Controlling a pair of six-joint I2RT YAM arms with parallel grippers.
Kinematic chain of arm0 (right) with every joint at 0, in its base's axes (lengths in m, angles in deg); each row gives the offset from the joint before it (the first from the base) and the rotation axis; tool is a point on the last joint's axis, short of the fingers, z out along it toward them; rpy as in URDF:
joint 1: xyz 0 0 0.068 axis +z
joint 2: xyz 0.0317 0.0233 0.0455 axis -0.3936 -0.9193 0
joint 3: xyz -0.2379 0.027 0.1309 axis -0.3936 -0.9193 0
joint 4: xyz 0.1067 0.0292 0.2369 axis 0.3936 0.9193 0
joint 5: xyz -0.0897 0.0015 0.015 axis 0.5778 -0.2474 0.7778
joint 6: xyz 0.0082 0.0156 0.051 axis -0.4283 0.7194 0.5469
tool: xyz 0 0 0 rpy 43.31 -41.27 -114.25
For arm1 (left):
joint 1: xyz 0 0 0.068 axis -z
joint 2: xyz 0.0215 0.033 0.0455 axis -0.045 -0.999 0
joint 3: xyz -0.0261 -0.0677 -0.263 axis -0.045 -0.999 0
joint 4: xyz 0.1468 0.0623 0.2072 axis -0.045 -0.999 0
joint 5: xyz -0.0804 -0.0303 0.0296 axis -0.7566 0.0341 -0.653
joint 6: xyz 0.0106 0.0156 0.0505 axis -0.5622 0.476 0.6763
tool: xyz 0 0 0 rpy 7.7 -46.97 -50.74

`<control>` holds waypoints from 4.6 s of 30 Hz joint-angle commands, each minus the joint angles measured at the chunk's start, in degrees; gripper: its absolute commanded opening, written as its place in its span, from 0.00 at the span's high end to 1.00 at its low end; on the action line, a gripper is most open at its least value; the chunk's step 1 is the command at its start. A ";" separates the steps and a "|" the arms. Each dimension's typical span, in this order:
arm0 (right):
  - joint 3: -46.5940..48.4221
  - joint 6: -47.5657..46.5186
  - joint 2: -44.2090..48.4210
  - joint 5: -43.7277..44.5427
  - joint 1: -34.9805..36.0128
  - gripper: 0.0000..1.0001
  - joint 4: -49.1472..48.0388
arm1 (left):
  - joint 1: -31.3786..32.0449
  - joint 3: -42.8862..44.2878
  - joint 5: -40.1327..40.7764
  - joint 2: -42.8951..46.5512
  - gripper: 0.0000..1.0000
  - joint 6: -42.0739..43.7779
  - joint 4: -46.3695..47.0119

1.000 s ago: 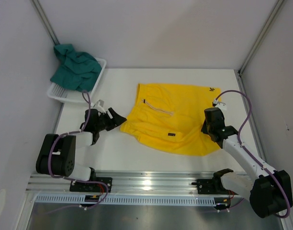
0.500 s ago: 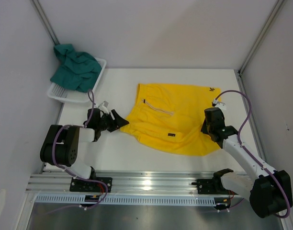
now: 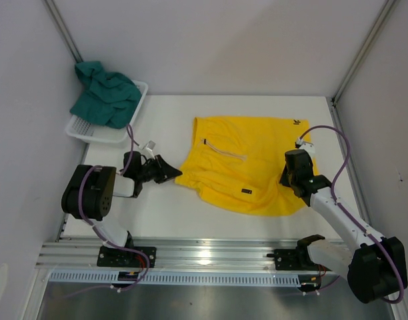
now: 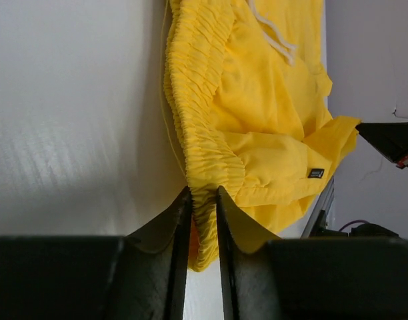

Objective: Fold and stack the shorts
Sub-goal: Flatten the shorts out

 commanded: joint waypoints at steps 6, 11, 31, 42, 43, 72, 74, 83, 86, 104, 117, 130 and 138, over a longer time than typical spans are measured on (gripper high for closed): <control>-0.22 -0.17 1.27 0.66 -0.33 1.00 -0.85 | 0.37 -0.23 -6.19 -0.30 0.54 -3.24 8.46; -0.23 -0.25 1.10 0.40 -0.42 1.00 -0.94 | 0.37 0.04 -6.72 0.23 0.51 -3.15 8.37; -0.22 -0.34 0.75 -0.39 -0.42 1.00 -1.11 | 4.76 6.10 -2.33 -1.88 0.56 6.78 -8.15; -0.23 0.01 1.71 -0.04 -0.51 1.00 -0.85 | 4.76 5.93 -5.66 -2.07 1.00 1.87 -1.74; -0.31 0.01 2.15 0.04 -0.51 1.00 -0.85 | 4.32 6.10 -6.27 -0.84 1.00 0.29 -1.13; 16.03 -12.03 16.48 -24.38 -0.60 1.00 6.45 | -15.72 51.45 -2.24 20.26 1.00 -1.40 -45.32; 16.38 -12.29 15.95 -27.19 -0.25 1.00 5.75 | -15.81 51.80 -1.89 20.79 1.00 -0.87 -47.08; 8.51 -9.76 10.50 -32.66 11.50 1.00 1.82 | -15.89 38.81 2.84 32.02 1.00 3.35 -49.55; 3.39 -4.75 11.29 -24.06 26.34 1.00 -1.80 | -15.98 34.41 5.83 34.06 1.00 5.81 -50.95; -5.24 8.70 -9.35 19.80 72.69 0.99 -8.06 | -16.33 20.53 4.62 42.85 1.00 7.40 -45.51; -2.86 8.01 -17.71 19.12 73.93 0.49 -13.24 | -16.25 19.64 4.09 43.12 1.00 7.84 -45.16; -2.16 10.38 -18.94 21.23 71.12 0.41 -9.37 | -16.33 19.81 3.74 43.21 1.00 7.75 -44.90; -2.95 10.90 -21.40 20.79 70.07 0.42 -9.46 | -16.33 19.73 3.48 43.20 1.00 7.84 -45.07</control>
